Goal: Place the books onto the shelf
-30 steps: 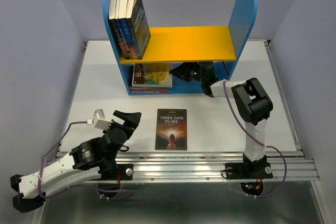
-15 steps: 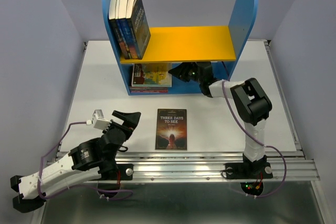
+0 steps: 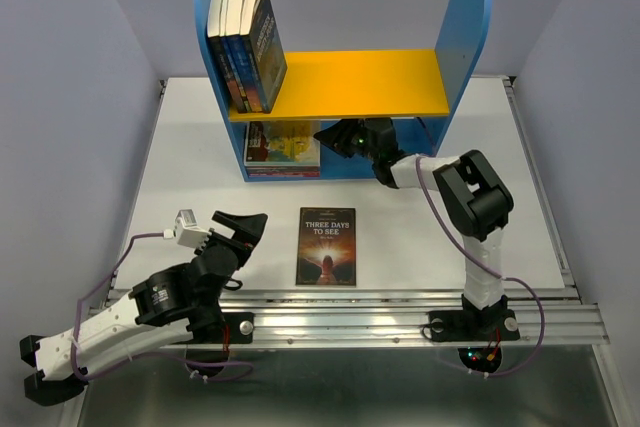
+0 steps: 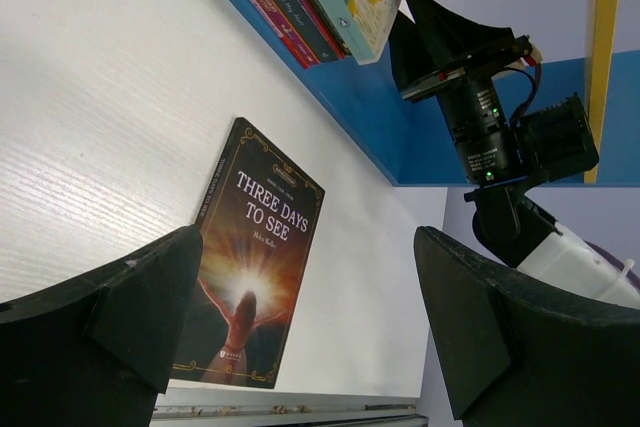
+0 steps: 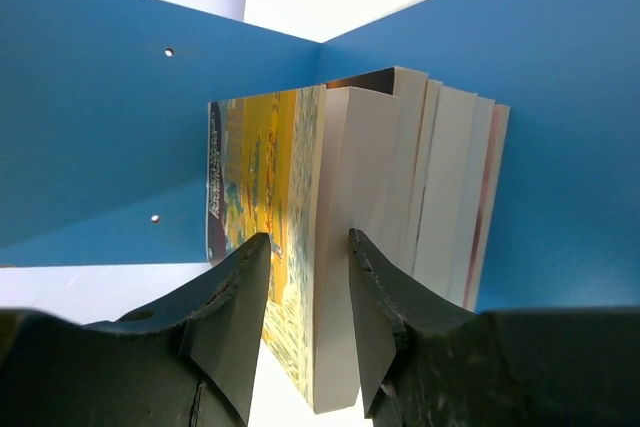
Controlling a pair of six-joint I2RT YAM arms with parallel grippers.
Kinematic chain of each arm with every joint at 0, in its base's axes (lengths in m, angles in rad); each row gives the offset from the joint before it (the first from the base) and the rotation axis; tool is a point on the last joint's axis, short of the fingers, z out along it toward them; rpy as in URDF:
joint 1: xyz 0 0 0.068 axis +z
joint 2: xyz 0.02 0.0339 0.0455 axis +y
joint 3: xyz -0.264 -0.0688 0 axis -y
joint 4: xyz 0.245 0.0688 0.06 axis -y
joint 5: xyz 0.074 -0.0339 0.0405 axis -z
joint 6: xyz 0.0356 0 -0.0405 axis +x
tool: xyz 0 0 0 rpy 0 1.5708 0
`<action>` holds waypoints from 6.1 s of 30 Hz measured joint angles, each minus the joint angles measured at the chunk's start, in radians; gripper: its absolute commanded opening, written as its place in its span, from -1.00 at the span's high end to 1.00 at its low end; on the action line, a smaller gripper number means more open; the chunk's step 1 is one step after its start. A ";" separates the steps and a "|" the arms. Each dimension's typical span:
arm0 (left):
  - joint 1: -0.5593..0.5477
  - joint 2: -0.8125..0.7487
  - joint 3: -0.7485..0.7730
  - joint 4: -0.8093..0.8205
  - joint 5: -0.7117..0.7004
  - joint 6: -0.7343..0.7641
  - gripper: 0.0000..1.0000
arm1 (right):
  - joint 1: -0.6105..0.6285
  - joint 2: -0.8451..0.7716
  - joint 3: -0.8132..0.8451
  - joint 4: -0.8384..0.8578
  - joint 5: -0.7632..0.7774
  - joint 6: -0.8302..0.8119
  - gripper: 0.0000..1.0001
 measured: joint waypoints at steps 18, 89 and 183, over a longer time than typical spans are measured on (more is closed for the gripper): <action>0.000 0.097 0.022 -0.009 0.001 -0.002 -0.97 | 0.031 -0.002 0.003 -0.003 0.096 0.003 -0.14; 0.684 1.050 0.085 1.026 0.352 0.521 1.00 | 0.230 -0.154 -0.165 -0.114 0.379 -0.303 0.74; 0.697 0.837 0.057 0.910 0.415 0.449 -0.55 | 0.255 -0.406 -0.357 -0.151 0.429 -0.322 -0.34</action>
